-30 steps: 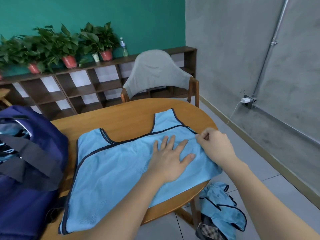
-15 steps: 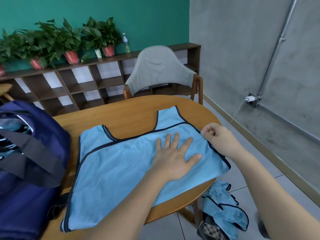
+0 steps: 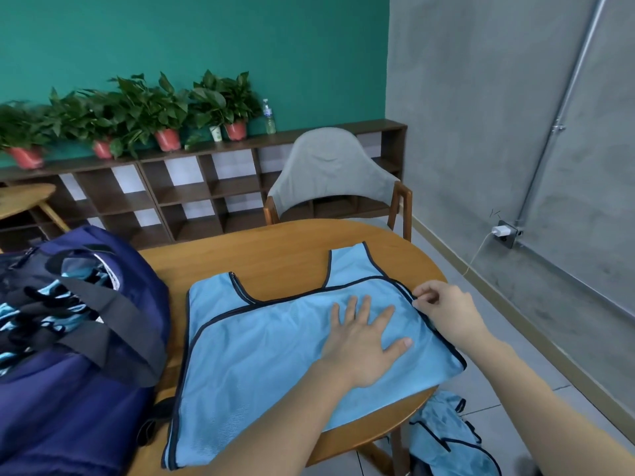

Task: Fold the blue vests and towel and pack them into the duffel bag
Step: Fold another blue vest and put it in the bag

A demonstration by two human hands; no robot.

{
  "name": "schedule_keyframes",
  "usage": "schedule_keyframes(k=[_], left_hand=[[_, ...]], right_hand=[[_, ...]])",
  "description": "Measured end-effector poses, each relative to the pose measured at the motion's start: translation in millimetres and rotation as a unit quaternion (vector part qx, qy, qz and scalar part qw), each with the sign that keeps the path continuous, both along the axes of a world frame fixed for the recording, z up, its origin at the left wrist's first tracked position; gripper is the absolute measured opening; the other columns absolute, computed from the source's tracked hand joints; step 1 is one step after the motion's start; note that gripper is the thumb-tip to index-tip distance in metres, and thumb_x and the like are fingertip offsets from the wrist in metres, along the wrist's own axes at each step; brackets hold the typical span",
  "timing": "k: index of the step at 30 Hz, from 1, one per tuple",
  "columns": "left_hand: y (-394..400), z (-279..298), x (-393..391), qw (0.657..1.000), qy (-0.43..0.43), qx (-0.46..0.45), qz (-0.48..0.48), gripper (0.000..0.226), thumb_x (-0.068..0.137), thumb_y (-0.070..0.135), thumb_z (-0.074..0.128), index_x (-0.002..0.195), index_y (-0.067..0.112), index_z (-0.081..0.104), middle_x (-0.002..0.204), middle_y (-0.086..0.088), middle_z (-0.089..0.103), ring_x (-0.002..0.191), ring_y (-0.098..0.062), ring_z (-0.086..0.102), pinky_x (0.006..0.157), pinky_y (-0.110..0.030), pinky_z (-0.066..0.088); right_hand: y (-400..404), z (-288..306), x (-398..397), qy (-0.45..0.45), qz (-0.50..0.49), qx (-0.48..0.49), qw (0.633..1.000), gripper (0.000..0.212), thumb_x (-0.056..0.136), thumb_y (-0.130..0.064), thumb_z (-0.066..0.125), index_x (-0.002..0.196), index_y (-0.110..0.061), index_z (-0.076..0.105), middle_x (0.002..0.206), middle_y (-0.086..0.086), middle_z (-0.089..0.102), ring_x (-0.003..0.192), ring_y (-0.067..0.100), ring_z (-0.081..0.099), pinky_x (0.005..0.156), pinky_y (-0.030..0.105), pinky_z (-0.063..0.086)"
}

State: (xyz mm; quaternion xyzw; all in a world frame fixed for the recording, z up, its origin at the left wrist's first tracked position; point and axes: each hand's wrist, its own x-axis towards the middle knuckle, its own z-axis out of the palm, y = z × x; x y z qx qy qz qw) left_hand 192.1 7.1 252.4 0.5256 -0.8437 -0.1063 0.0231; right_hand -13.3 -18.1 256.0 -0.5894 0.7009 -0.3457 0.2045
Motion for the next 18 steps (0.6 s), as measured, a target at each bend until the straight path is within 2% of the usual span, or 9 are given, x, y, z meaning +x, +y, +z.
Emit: schedule_keyframes(k=[3, 5, 8, 10, 13, 15, 16, 18], left_hand=[[-3, 12, 20, 0.996, 0.09, -0.009, 0.027, 0.067, 0.1, 0.067, 0.032, 0.158, 0.034, 0.023, 0.168, -0.006, 0.014, 0.155, -0.02, 0.004, 0.124, -0.05, -0.006], [-13, 21, 55, 0.987, 0.14, -0.038, 0.073, 0.056, 0.103, 0.052, 0.041, 0.154, 0.031, 0.034, 0.161, 0.0, 0.032, 0.151, -0.016, 0.018, 0.126, -0.045, 0.002], [-30, 27, 127, 0.978, 0.116, -0.098, 0.141, 0.049, 0.102, 0.037, 0.05, 0.15, 0.03, 0.043, 0.15, 0.003, 0.048, 0.142, -0.022, 0.037, 0.121, -0.044, 0.021], [-37, 31, 172, 0.976, 0.083, -0.088, 0.184, 0.051, 0.1, 0.035, 0.054, 0.15, 0.03, 0.042, 0.149, 0.002, 0.049, 0.14, -0.022, 0.04, 0.118, -0.044, 0.029], [-41, 34, 219, 0.971, 0.033, -0.041, 0.234, 0.06, 0.097, 0.049, 0.056, 0.152, 0.034, 0.036, 0.154, 0.003, 0.043, 0.143, -0.021, 0.036, 0.115, -0.048, 0.031], [-39, 28, 237, 0.969, 0.03, -0.015, 0.244, 0.067, 0.095, 0.063, 0.052, 0.153, 0.034, 0.035, 0.155, 0.003, 0.041, 0.145, -0.02, 0.031, 0.114, -0.048, 0.029], [-36, 22, 243, 0.971, 0.021, -0.012, 0.237, 0.07, 0.094, 0.07, 0.044, 0.152, 0.034, 0.036, 0.155, 0.003, 0.039, 0.146, -0.019, 0.028, 0.115, -0.047, 0.026], [-32, 8, 246, 0.977, -0.025, -0.049, 0.206, 0.083, 0.089, 0.082, 0.012, 0.151, 0.033, 0.037, 0.154, 0.003, 0.038, 0.145, -0.017, 0.027, 0.118, -0.044, 0.019]], right_hand=[[-13, 9, 3, 0.068, 0.004, 0.032, 0.997, 0.006, 0.092, -0.029, 0.068, 0.097, -0.031, 0.065, 0.094, -0.009, 0.068, 0.089, 0.015, 0.065, 0.081, 0.039, 0.058], [-25, 15, 12, 0.106, 0.022, 0.024, 0.994, 0.017, 0.091, -0.037, 0.068, 0.106, -0.028, 0.063, 0.104, -0.004, 0.066, 0.092, 0.016, 0.063, 0.084, 0.039, 0.057], [-42, 25, 32, 0.132, 0.107, 0.009, 0.985, 0.031, 0.092, -0.039, 0.068, 0.12, -0.026, 0.063, 0.118, -0.005, 0.064, 0.106, 0.015, 0.06, 0.096, 0.035, 0.051], [-52, 28, 45, 0.177, 0.164, 0.011, 0.97, 0.041, 0.094, -0.039, 0.068, 0.132, -0.024, 0.06, 0.132, -0.006, 0.061, 0.121, 0.015, 0.056, 0.105, 0.033, 0.045], [-67, 30, 62, 0.212, 0.213, 0.027, 0.953, 0.052, 0.093, -0.042, 0.068, 0.141, -0.025, 0.054, 0.143, -0.007, 0.056, 0.131, 0.015, 0.051, 0.112, 0.033, 0.039], [-76, 27, 68, 0.22, 0.236, 0.053, 0.945, 0.055, 0.093, -0.048, 0.067, 0.141, -0.028, 0.053, 0.144, -0.01, 0.054, 0.132, 0.012, 0.049, 0.113, 0.035, 0.038], [-79, 26, 69, 0.236, 0.239, 0.061, 0.94, 0.054, 0.092, -0.051, 0.065, 0.141, -0.03, 0.053, 0.143, -0.012, 0.053, 0.132, 0.011, 0.048, 0.113, 0.038, 0.036], [-83, 28, 69, 0.272, 0.226, 0.069, 0.933, 0.053, 0.09, -0.061, 0.063, 0.136, -0.036, 0.055, 0.138, -0.017, 0.052, 0.13, 0.01, 0.046, 0.109, 0.041, 0.033]])
